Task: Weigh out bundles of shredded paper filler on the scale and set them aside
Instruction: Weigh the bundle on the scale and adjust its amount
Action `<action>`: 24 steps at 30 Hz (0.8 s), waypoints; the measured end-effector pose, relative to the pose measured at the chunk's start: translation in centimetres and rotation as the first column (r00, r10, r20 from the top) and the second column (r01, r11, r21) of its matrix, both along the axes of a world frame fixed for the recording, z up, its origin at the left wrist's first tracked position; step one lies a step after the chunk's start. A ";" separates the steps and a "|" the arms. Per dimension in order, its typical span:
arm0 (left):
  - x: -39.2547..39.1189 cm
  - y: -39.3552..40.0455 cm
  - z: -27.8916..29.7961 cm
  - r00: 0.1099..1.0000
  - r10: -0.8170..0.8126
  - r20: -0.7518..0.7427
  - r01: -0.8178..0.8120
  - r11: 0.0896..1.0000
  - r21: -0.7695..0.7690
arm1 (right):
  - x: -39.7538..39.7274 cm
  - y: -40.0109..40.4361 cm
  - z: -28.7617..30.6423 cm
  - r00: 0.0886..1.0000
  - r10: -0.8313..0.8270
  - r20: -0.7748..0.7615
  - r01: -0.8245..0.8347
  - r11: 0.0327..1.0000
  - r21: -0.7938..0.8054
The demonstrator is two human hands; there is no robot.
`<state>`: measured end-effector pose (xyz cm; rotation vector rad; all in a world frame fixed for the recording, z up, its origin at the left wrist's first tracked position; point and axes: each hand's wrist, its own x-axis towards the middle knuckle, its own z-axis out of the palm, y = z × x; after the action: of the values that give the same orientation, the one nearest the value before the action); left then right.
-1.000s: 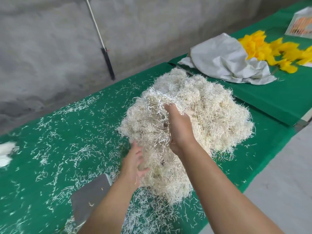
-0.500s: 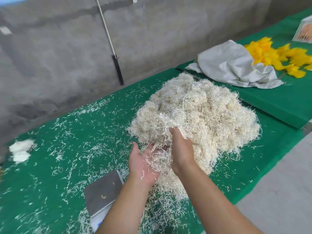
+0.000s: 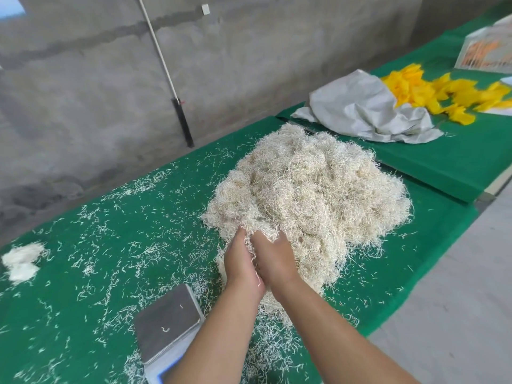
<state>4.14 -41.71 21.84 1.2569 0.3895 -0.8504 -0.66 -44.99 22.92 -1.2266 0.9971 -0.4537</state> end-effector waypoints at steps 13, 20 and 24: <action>-1.6 -0.8 -2.5 0.982 0.046 0.182 -0.081 0.979 0.189 | -0.5 -0.6 -3.1 0.996 -0.048 0.079 0.055 0.994 -0.089; -2.0 -1.1 -2.9 0.973 -0.041 0.229 0.017 0.994 0.107 | 0.3 -2.6 -3.6 0.973 -0.183 0.141 0.162 0.976 0.142; -2.1 0.0 -2.4 0.947 -0.139 0.288 0.108 0.987 0.123 | 1.0 -3.7 -2.9 0.965 -0.215 0.150 0.164 0.941 0.297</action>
<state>2.04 -41.73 19.41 1.4949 0.1161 -0.7390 0.34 -48.72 20.03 -0.8206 0.9898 -0.5435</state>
